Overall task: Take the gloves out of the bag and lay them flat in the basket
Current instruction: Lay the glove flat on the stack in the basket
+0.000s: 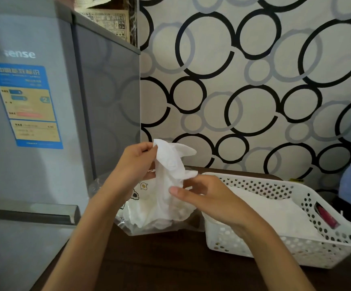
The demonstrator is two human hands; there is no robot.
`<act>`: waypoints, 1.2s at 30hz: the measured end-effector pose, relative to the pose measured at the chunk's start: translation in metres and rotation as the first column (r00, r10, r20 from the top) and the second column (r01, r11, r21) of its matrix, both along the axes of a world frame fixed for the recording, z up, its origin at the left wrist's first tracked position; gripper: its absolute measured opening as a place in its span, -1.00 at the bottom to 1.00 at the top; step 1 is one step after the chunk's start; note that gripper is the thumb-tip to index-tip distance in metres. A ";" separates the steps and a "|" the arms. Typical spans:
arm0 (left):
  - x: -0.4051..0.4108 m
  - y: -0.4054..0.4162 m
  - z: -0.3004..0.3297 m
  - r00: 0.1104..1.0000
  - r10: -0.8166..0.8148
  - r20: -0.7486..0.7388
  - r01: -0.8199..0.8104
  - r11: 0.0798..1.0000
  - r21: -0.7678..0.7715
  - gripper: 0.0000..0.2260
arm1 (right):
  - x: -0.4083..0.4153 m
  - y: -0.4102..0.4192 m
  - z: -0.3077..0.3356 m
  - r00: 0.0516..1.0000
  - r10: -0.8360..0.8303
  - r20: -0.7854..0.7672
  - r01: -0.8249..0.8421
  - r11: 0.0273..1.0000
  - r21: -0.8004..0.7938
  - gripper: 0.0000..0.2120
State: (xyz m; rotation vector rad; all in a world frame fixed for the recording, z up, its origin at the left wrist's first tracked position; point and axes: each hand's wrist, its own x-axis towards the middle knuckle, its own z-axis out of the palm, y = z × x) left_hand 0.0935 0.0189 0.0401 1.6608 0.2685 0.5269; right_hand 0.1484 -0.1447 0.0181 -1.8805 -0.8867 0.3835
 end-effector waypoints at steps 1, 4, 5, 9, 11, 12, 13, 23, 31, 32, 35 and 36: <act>0.001 -0.002 0.000 1.000 0.009 0.001 -0.009 1.000 -0.001 -0.83 | -0.001 0.002 -0.002 0.999 -0.039 -0.021 0.041 0.997 0.059 -0.75; 0.002 -0.002 -0.001 0.994 0.105 0.012 -0.106 0.989 0.100 -0.85 | 0.000 0.006 -0.002 0.982 -0.130 -0.139 0.157 0.967 0.203 -0.89; 0.002 -0.001 -0.002 0.991 0.131 0.011 -0.132 0.981 0.140 -0.84 | 0.000 0.006 0.000 0.965 -0.142 -0.219 0.195 0.949 0.247 -0.90; 0.002 0.006 -0.006 0.983 0.173 -0.060 -0.149 0.949 0.279 -0.82 | 0.006 0.001 0.003 0.921 -0.191 -0.341 0.292 0.916 0.277 -0.82; 0.003 0.013 -0.010 0.979 0.169 -0.113 -0.119 0.925 0.361 -0.81 | 0.008 -0.001 0.002 0.930 -0.186 -0.318 0.268 0.933 0.238 -0.77; 0.003 0.015 -0.012 0.979 0.163 -0.125 -0.101 0.912 0.397 -0.81 | 0.009 -0.001 0.001 0.938 -0.171 -0.301 0.241 0.947 0.213 -0.76; 0.004 0.015 -0.013 0.980 0.155 -0.125 -0.085 0.892 0.443 -0.80 | 0.008 -0.001 0.001 0.946 -0.148 -0.288 0.208 0.960 0.188 -0.75; 0.007 -0.002 -0.023 0.921 -0.318 -0.226 0.390 0.743 0.545 -0.80 | 0.014 -0.011 0.001 0.959 -0.100 -0.264 0.091 0.995 -0.043 -0.76; 0.009 0.005 -0.023 0.999 0.042 -0.028 -0.017 0.800 0.599 -0.89 | 0.030 -0.049 0.020 0.973 -0.191 -0.133 0.194 0.981 0.007 -0.83; 0.008 0.006 -0.022 0.999 0.030 -0.016 -0.015 0.814 0.581 -0.89 | 0.033 -0.052 0.021 0.957 -0.245 -0.154 0.258 0.963 0.075 -0.86; 0.008 0.002 -0.017 0.999 -0.026 -0.033 0.040 0.840 0.542 -0.83 | 0.037 -0.058 0.024 0.923 -0.352 -0.153 0.381 0.887 0.261 -0.92; 0.007 -0.001 -0.017 0.997 -0.046 -0.061 0.072 0.847 0.526 -0.79 | 0.037 -0.059 0.024 0.919 -0.372 -0.132 0.395 0.866 0.307 -0.92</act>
